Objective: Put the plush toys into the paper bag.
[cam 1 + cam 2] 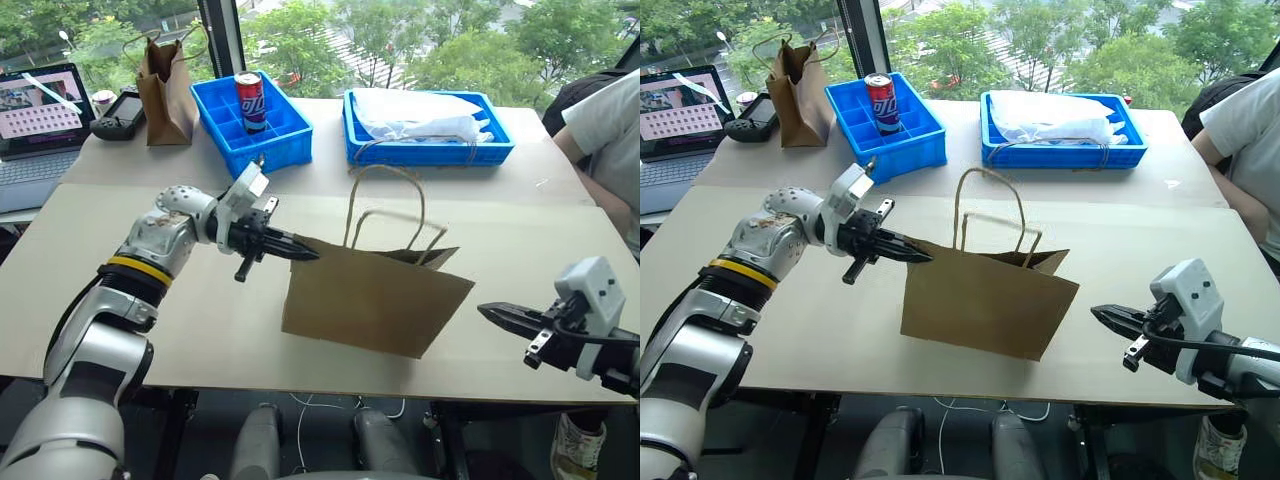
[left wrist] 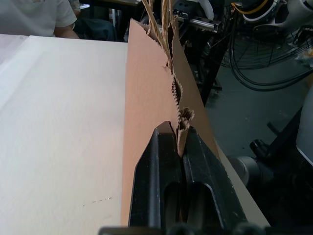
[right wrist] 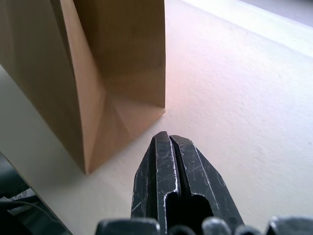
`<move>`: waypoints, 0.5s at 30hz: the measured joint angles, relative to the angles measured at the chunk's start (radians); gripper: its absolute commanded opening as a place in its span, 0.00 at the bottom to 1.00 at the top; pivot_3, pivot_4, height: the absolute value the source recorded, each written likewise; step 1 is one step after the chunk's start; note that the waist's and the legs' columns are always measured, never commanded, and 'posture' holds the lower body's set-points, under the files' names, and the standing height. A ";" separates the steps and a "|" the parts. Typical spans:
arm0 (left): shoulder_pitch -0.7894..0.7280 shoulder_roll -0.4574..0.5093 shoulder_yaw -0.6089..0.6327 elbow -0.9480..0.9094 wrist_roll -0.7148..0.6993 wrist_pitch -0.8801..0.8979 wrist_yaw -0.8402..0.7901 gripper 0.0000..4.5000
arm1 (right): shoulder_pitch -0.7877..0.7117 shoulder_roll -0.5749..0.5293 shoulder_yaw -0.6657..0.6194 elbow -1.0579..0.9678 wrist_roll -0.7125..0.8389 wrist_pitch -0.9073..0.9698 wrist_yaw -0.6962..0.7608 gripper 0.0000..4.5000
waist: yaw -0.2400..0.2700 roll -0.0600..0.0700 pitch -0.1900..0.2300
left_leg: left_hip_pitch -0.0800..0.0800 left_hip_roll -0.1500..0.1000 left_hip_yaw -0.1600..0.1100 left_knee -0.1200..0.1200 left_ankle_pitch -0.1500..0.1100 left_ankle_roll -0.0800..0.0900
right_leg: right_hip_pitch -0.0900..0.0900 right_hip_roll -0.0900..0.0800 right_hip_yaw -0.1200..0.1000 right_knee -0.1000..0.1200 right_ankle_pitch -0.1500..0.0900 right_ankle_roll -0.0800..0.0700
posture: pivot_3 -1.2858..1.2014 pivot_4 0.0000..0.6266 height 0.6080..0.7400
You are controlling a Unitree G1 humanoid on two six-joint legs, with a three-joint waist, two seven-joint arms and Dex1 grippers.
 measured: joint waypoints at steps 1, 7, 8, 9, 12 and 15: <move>0.011 0.000 0.001 0.000 0.005 -0.005 0.000 0.01 | -0.004 0.000 0.016 0.004 -0.001 -0.007 -0.001 0.00 | 0.002 0.000 0.000 | 0.000 0.000 0.000 0.000 0.000 0.000 | 0.000 0.000 0.000 0.000 0.000 0.000 | 0.52 0.24 0.62; 0.039 -0.002 0.048 -0.006 0.021 0.000 0.000 0.01 | -0.026 -0.007 0.053 0.037 -0.020 -0.032 0.000 0.00 | 0.010 0.000 0.000 | -0.001 0.000 0.000 0.000 0.000 0.000 | -0.001 0.000 0.000 -0.001 0.000 0.000 | 0.52 0.24 0.62; 0.046 0.000 0.058 -0.013 0.024 0.002 0.000 0.01 | -0.031 -0.009 0.057 0.042 -0.023 -0.035 0.001 0.00 | 0.010 0.000 0.000 | -0.001 0.000 0.000 0.000 0.000 0.000 | -0.001 0.000 0.000 -0.001 0.000 0.000 | 0.52 0.24 0.62; 0.059 0.004 0.071 -0.024 0.030 0.003 0.000 0.01 | -0.039 -0.011 0.062 0.048 -0.028 -0.038 0.001 0.00 | 0.009 0.000 0.000 | -0.001 0.000 0.000 0.000 0.000 0.000 | -0.001 0.000 0.000 -0.001 0.000 0.000 | 0.52 0.24 0.62; 0.094 0.007 0.085 -0.039 0.034 0.009 -0.001 0.13 | -0.061 -0.017 0.075 0.067 -0.035 -0.049 0.002 0.00 | 0.009 0.000 0.000 | -0.001 0.000 0.000 0.000 0.000 0.000 | -0.001 0.000 0.000 -0.001 0.000 0.000 | 0.52 0.24 0.62; 0.096 0.007 0.100 -0.042 0.038 0.049 -0.001 0.31 | -0.077 -0.025 0.099 0.079 -0.044 -0.063 0.006 0.00 | 0.010 0.000 0.000 | -0.001 0.000 0.000 0.000 0.000 0.000 | -0.001 0.000 0.000 -0.001 0.000 0.000 | 0.52 0.24 0.62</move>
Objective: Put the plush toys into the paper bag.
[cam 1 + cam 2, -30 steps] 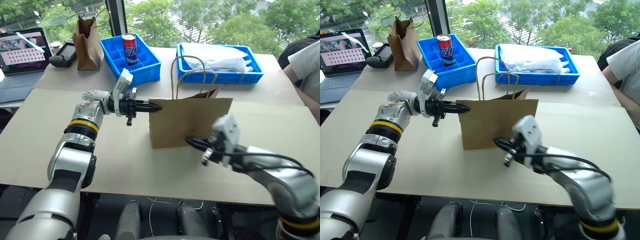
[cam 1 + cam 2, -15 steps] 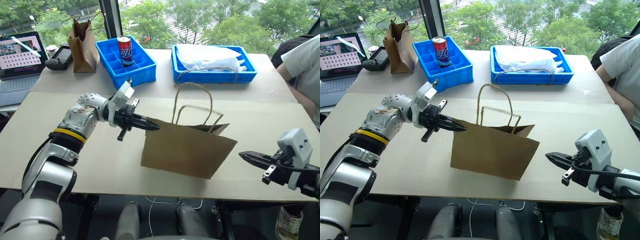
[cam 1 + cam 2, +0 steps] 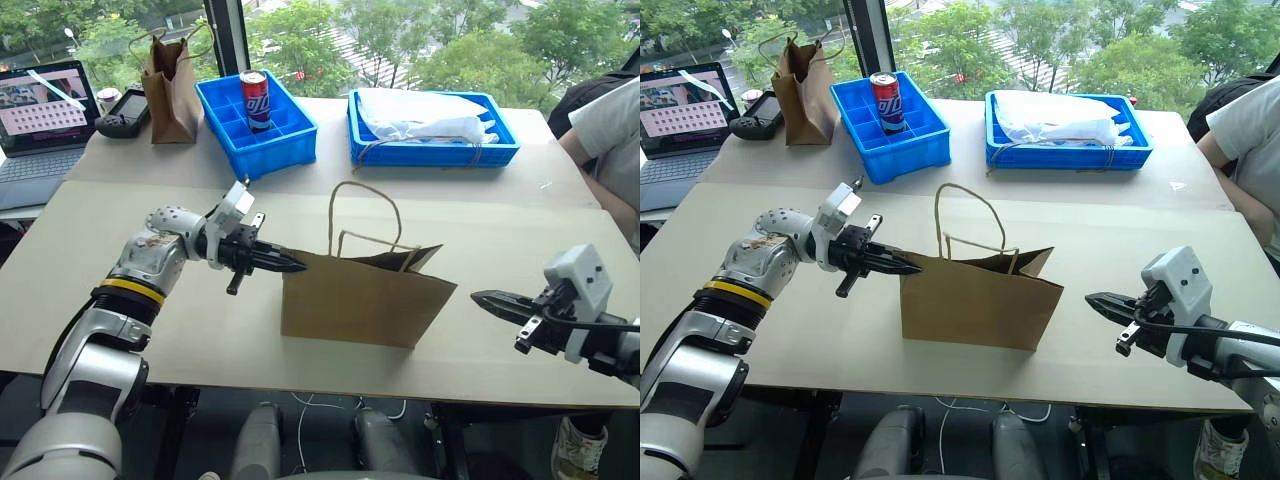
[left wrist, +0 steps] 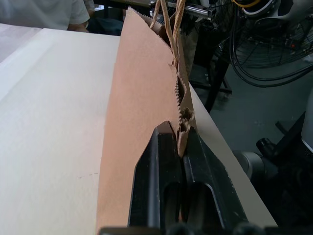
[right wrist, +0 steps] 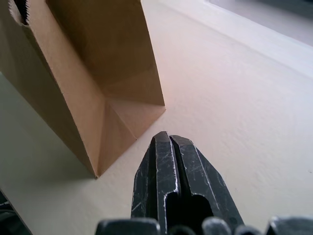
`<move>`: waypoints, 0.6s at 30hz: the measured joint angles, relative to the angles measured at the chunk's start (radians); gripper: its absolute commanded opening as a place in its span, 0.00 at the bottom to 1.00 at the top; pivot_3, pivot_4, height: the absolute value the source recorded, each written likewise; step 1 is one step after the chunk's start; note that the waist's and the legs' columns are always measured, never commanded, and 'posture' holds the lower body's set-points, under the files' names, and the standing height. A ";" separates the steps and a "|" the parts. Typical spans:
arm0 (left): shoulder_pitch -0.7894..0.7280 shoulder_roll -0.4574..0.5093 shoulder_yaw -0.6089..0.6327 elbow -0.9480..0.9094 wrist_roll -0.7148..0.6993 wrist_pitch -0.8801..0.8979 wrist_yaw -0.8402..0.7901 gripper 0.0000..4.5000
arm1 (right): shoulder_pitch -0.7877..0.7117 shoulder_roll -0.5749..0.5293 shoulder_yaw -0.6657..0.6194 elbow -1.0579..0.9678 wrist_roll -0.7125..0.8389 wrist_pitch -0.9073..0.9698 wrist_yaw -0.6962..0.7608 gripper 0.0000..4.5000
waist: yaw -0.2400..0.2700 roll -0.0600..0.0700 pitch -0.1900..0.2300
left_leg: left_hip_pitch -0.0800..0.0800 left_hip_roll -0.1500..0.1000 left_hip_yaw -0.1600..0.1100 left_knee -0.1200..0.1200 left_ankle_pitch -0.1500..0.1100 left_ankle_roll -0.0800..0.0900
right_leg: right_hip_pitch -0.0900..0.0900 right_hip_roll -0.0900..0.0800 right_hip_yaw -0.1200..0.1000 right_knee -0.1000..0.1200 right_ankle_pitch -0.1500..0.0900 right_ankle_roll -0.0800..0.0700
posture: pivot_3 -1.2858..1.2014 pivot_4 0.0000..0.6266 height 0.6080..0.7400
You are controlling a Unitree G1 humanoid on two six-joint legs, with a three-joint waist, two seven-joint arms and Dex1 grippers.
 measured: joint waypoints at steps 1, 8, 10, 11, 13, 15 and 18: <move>0.000 0.005 0.002 -0.007 -0.002 0.022 0.000 0.39 | 0.000 -0.001 0.002 0.008 -0.005 -0.004 0.004 0.00 | 0.000 0.000 0.000 | 0.000 0.000 0.000 0.000 0.000 0.000 | 0.000 0.000 0.000 0.000 0.000 0.000 | 0.52 0.24 0.62; 0.002 0.080 0.085 -0.084 -0.022 0.151 0.000 0.91 | 0.016 -0.024 -0.002 0.067 -0.038 -0.053 0.061 0.00 | -0.003 0.000 0.000 | -0.001 0.000 0.000 0.000 0.000 0.000 | -0.001 0.000 0.000 0.000 0.000 0.000 | 0.52 0.24 0.62; 0.009 0.123 0.154 -0.098 -0.033 0.202 0.006 1.00 | 0.036 -0.021 -0.014 0.074 -0.044 -0.074 0.074 0.00 | -0.006 0.000 0.000 | -0.001 0.001 0.000 0.000 0.000 0.000 | -0.001 0.000 0.000 0.000 0.000 0.000 | 0.52 0.24 0.62; 0.019 0.146 0.192 -0.102 -0.041 0.229 0.014 1.00 | 0.047 -0.015 -0.025 0.079 -0.046 -0.086 0.082 0.00 | -0.006 0.000 0.000 | -0.001 0.001 0.000 0.000 0.000 0.000 | -0.001 0.000 0.000 0.000 0.000 0.000 | 0.52 0.24 0.62; 0.058 0.191 0.267 -0.113 -0.046 0.271 0.040 1.00 | 0.071 0.012 -0.052 0.086 -0.051 -0.117 0.089 0.00 | -0.007 0.000 0.000 | 0.000 0.001 0.000 0.000 0.000 0.000 | -0.001 0.000 0.000 0.000 0.000 0.000 | 0.52 0.24 0.62; 0.114 0.224 0.334 -0.116 -0.049 0.306 0.070 1.00 | 0.103 0.040 -0.067 0.085 -0.064 -0.156 0.099 0.00 | -0.005 0.000 0.000 | 0.000 0.001 0.000 0.000 0.000 0.000 | -0.001 0.000 0.000 0.000 0.000 0.000 | 0.52 0.24 0.62; 0.289 0.274 0.422 -0.171 -0.012 0.305 0.164 1.00 | 0.169 0.111 -0.088 0.077 -0.086 -0.230 0.106 0.00 | -0.004 0.001 0.000 | 0.000 0.001 0.001 0.000 0.000 0.000 | -0.001 0.000 0.000 0.000 -0.001 0.001 | 0.52 0.24 0.62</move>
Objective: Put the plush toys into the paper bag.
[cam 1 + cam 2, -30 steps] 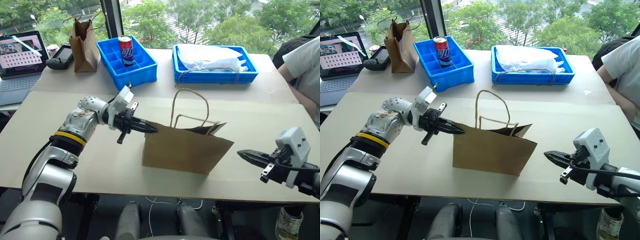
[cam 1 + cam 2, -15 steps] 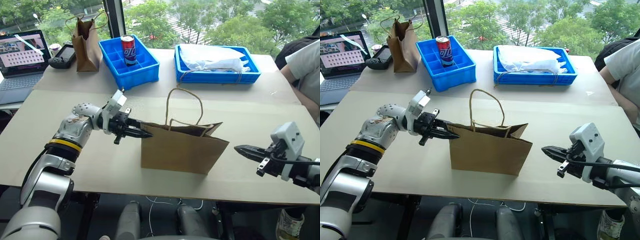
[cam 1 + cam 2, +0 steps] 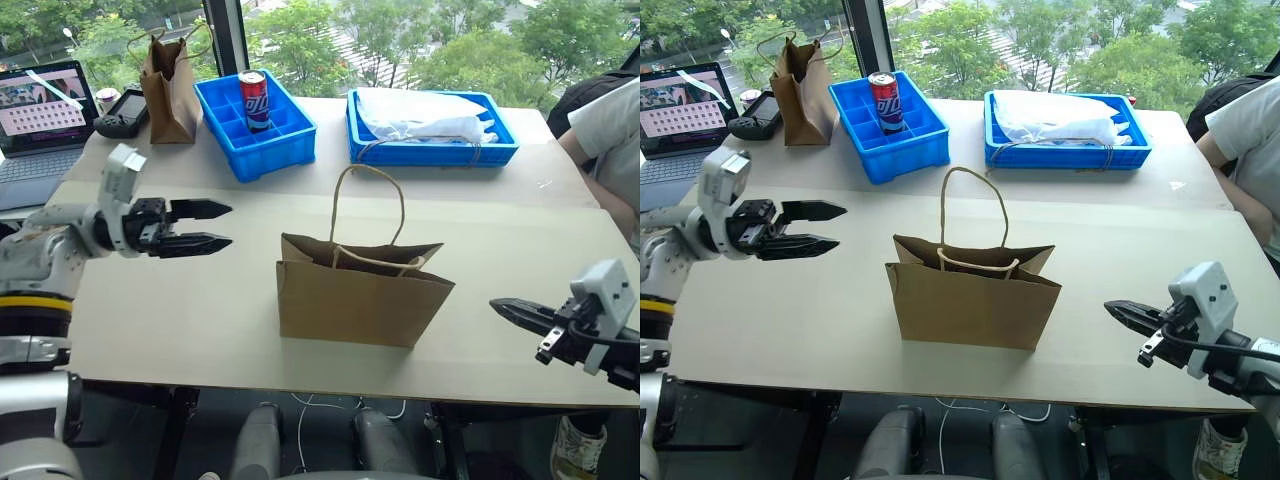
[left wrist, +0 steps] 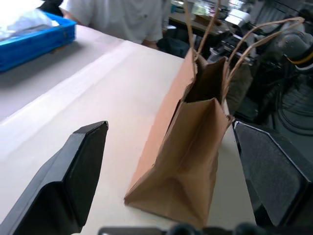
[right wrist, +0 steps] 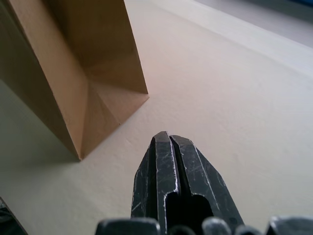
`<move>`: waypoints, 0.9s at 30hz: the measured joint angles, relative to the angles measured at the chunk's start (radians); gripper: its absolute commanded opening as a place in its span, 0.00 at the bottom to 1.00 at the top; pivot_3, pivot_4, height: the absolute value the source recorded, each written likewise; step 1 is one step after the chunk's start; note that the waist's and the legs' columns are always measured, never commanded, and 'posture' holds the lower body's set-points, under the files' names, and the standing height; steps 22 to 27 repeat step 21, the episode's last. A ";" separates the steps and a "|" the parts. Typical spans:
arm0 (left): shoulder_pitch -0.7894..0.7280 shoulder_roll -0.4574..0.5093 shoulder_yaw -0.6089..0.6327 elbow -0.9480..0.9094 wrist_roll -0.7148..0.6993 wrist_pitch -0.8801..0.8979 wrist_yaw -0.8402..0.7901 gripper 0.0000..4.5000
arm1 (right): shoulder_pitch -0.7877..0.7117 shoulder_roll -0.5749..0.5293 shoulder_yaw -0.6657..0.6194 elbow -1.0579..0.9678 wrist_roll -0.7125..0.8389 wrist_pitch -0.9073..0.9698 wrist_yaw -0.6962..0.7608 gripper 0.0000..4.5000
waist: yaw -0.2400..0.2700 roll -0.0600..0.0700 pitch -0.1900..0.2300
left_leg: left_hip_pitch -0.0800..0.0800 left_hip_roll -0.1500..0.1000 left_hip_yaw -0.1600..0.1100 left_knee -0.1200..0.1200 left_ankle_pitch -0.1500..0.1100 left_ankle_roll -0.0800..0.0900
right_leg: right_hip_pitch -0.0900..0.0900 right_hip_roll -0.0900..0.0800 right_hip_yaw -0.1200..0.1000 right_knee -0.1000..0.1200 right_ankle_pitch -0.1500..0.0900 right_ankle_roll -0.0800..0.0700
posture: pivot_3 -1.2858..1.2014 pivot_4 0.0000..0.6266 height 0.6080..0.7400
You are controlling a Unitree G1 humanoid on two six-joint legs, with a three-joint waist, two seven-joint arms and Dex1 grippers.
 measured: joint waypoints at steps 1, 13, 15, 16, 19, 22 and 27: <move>0.053 0.009 0.004 -0.016 0.021 -0.005 0.021 1.00 | 0.019 0.020 -0.005 -0.003 -0.002 -0.017 0.001 0.07 | 0.000 0.000 0.000 | 0.000 0.000 0.000 0.000 0.000 0.000 | 0.000 0.000 0.000 0.000 0.000 -0.001 | 0.52 0.24 0.62; 0.385 -0.103 0.095 -0.347 0.126 -0.087 0.311 1.00 | 0.119 0.087 -0.021 -0.036 0.003 -0.089 0.011 0.91 | 0.008 0.000 -0.001 | 0.001 0.003 0.004 0.000 0.000 0.000 | 0.000 -0.001 0.000 0.000 0.000 -0.003 | 0.52 0.24 0.62; 0.381 -0.105 0.097 -0.347 0.136 -0.090 0.330 1.00 | 0.123 0.093 -0.025 -0.042 0.004 -0.090 0.000 1.00 | 0.007 0.000 -0.001 | 0.001 0.002 0.004 0.000 0.000 0.000 | 0.000 -0.001 0.000 0.000 0.000 -0.003 | 0.52 0.24 0.62; 0.379 -0.106 0.097 -0.347 0.139 -0.091 0.334 1.00 | 0.125 0.099 -0.027 -0.049 0.005 -0.090 -0.008 1.00 | 0.006 0.000 -0.001 | 0.001 0.003 0.004 0.000 0.000 0.000 | 0.000 -0.001 0.000 0.000 0.000 -0.003 | 0.52 0.24 0.62; 0.374 -0.113 0.097 -0.345 0.143 -0.091 0.342 1.00 | 0.129 0.107 -0.027 -0.065 0.014 -0.090 -0.023 1.00 | 0.005 0.000 -0.001 | 0.001 0.003 0.004 0.000 0.000 0.000 | 0.000 0.000 0.000 0.000 -0.001 -0.003 | 0.52 0.24 0.62; 0.362 -0.122 0.095 -0.336 0.149 -0.092 0.347 1.00 | 0.130 0.109 -0.028 -0.077 0.019 -0.090 -0.031 1.00 | 0.006 0.000 -0.001 | 0.001 0.003 0.004 0.000 0.000 0.000 | 0.000 0.000 0.000 0.000 -0.001 -0.002 | 0.52 0.24 0.62; 0.362 -0.122 0.095 -0.336 0.149 -0.092 0.347 1.00 | 0.130 0.109 -0.028 -0.077 0.019 -0.090 -0.031 1.00 | 0.006 0.000 -0.001 | 0.001 0.003 0.004 0.000 0.000 0.000 | 0.000 0.000 0.000 0.000 -0.001 -0.002 | 0.52 0.24 0.62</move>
